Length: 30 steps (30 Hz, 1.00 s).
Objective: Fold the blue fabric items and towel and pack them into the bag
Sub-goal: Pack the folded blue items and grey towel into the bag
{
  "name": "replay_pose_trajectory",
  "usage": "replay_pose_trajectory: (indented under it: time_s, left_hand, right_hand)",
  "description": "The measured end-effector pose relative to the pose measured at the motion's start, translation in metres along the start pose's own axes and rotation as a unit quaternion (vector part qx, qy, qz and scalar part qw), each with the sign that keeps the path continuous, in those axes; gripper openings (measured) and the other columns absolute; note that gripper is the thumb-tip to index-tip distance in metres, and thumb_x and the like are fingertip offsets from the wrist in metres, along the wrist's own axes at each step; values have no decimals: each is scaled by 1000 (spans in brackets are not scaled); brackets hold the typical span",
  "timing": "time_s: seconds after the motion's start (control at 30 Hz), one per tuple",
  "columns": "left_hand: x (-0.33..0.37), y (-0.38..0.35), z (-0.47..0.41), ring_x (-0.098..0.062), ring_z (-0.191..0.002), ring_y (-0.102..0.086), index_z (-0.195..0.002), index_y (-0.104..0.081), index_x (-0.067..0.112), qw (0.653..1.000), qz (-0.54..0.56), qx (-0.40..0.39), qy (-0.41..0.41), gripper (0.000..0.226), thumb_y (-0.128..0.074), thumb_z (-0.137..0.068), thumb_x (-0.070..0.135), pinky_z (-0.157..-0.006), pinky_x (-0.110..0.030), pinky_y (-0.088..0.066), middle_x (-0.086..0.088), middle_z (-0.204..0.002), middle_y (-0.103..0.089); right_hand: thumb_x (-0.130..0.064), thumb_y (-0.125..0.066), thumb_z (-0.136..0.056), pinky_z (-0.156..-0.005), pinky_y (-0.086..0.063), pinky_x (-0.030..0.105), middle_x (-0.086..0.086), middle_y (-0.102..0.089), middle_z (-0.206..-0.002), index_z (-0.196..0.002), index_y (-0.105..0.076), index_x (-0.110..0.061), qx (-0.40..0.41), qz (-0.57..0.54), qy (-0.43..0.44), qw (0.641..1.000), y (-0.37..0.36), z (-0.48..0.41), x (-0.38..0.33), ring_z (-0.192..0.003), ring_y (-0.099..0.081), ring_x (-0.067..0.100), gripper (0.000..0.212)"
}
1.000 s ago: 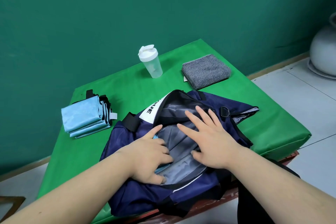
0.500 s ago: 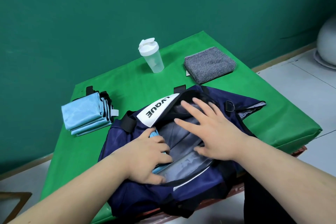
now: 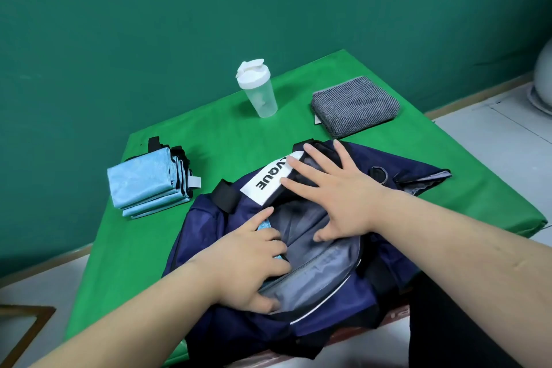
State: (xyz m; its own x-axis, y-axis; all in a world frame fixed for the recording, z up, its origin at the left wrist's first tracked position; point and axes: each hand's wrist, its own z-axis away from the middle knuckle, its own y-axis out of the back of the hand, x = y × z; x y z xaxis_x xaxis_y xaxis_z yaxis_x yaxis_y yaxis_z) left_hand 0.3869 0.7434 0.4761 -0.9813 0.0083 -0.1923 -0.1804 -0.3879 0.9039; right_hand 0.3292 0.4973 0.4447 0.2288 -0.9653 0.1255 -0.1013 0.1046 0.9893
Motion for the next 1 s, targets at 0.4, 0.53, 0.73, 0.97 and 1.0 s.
replay_pose_trajectory:
  time_s: [0.4, 0.53, 0.73, 0.97, 1.0]
  left_hand:
    - [-4, -9, 14, -14, -116, -48, -105, -65, 36, 1000, 17, -11, 23, 43, -43, -82, 65, -114, -68, 5, 14, -98, -56]
    - [-6, -10, 15, -16, -116, -50, -104, -66, 35, 999, 3, -27, 18, 44, -40, -85, 64, -114, -66, 8, 12, -95, -57]
    - [-8, -13, 14, -15, -120, -49, -105, -68, 36, 999, 7, -23, 27, 50, -38, -82, 68, -115, -66, 4, 14, -96, -58]
    - [-6, -10, 12, -17, -117, -51, -101, -69, 33, 999, 7, -10, 41, 52, -38, -83, 71, -115, -66, 4, 13, -93, -60]
    - [-5, -10, 11, -19, -124, -49, -104, -69, 33, 999, 4, -2, 39, 54, -38, -83, 72, -115, -66, 5, 12, -100, -62]
  right_hand:
    - [-96, -33, -65, -110, 20, 68, -5, 18, -166, -156, 10, -42, -99, -71, -52, 991, -43, -5, 5, -150, 24, 24, 113]
    - [-99, -26, -64, -110, 20, 68, -6, 15, -166, -156, 10, -39, -123, -70, -48, 989, -53, -2, 4, -150, 25, 24, 116]
    - [-98, -28, -64, -111, 20, 67, -4, 18, -165, -157, 8, -37, -109, -70, -49, 990, -54, 0, 3, -149, 26, 26, 118]
    - [-93, -43, -64, -111, 20, 67, -2, 23, -164, -157, 7, -36, -106, -48, -66, 991, -38, 4, 10, -148, 28, 27, 120]
    - [-90, -47, -65, -112, 18, 68, 0, 23, -164, -158, 4, -36, -93, -45, -65, 993, -34, 6, 11, -148, 28, 28, 119]
